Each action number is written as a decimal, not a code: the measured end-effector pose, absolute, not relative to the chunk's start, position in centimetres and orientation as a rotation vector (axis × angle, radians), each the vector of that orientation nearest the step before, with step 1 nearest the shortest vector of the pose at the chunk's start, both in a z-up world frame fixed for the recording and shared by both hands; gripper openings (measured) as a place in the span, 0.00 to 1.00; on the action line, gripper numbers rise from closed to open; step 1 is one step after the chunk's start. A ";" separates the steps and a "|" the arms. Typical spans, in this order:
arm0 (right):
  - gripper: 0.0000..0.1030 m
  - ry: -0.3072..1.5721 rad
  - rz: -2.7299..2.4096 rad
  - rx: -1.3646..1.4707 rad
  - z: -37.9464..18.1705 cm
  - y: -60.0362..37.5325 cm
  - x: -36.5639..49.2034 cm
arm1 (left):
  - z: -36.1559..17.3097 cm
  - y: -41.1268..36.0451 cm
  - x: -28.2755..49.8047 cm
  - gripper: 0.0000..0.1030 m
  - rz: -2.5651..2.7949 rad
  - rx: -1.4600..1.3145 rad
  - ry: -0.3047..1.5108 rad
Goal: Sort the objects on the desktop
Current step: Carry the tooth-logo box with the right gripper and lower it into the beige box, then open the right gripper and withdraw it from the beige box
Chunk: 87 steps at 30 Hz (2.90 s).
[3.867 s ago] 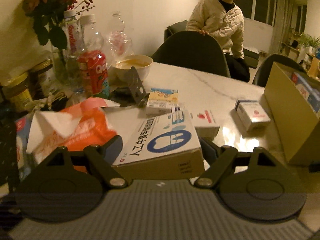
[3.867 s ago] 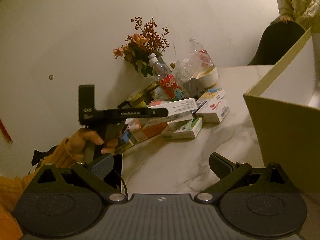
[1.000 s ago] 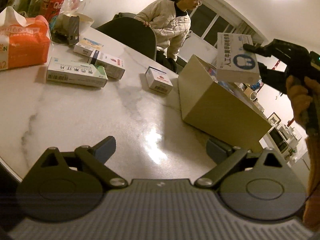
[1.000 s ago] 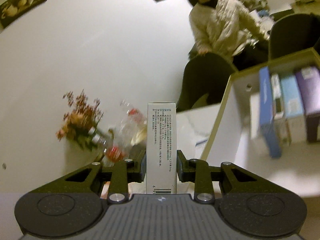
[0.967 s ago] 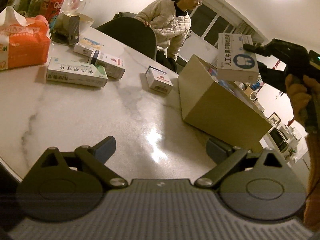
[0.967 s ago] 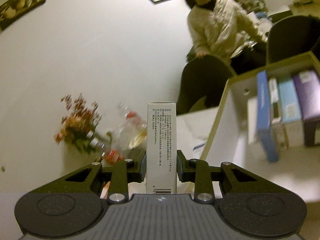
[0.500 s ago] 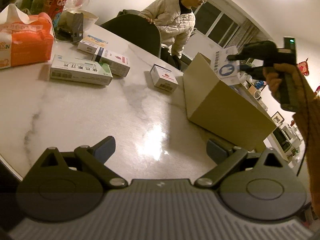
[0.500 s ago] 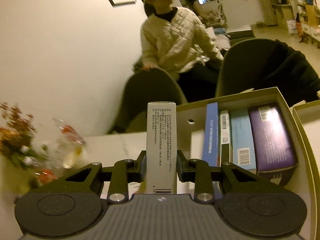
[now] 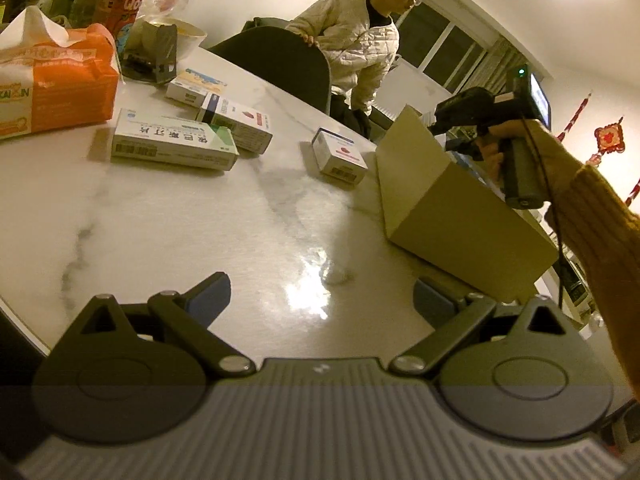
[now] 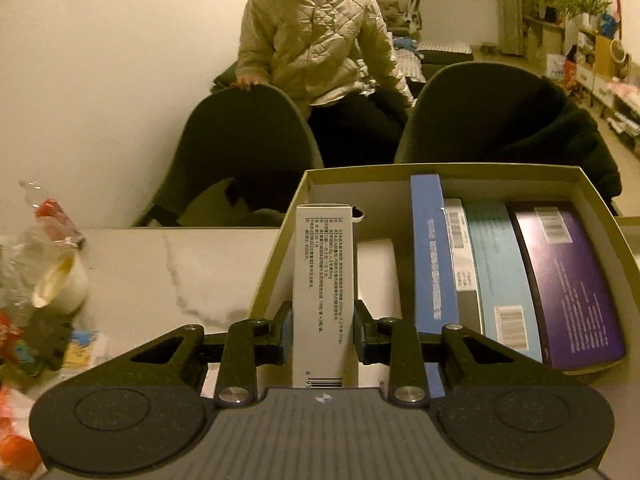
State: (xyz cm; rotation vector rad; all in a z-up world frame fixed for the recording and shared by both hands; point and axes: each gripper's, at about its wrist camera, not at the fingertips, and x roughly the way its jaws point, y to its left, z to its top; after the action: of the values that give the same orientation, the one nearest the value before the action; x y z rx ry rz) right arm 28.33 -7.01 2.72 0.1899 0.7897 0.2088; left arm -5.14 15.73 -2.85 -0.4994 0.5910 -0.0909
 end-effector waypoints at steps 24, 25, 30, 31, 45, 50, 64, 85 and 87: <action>0.34 0.929 0.414 -0.014 4.9 -6.1 23.3 | -4.0 16.1 -5.2 0.97 -0.088 -0.530 0.606; 0.34 0.958 0.435 -0.029 4.7 -5.9 23.1 | -4.0 16.0 -5.2 0.97 -0.089 -0.529 0.608; 0.34 1.052 0.442 -0.088 3.3 -5.0 24.0 | -3.9 15.6 -5.3 0.97 -0.094 -0.518 0.613; 0.34 1.070 0.442 -0.099 3.0 -4.8 24.2 | -3.9 15.5 -5.3 0.97 -0.093 -0.517 0.613; 0.16 1.139 0.406 -0.150 0.2 -2.9 26.3 | -4.1 16.0 -5.2 0.97 -0.075 -0.526 0.623; 0.15 1.124 0.400 -0.103 0.3 -3.0 26.3 | -4.1 16.6 -5.4 0.97 -0.059 -0.537 0.616; 0.48 0.939 0.449 0.034 3.8 -7.2 22.7 | -3.8 17.9 -5.0 1.00 -0.013 -0.535 0.605; 0.74 0.479 0.705 0.168 4.8 -11.7 9.2 | -1.5 20.8 -0.7 1.00 0.153 -0.108 0.644; 0.77 0.446 0.779 0.156 4.5 -11.4 8.1 | -1.1 20.6 -0.2 1.00 0.133 -0.031 0.644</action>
State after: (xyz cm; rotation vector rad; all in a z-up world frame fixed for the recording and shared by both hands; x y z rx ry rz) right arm 8.10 -11.39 4.49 0.1556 0.4458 0.7791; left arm -0.15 20.61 -1.07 -0.0307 0.6444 0.1329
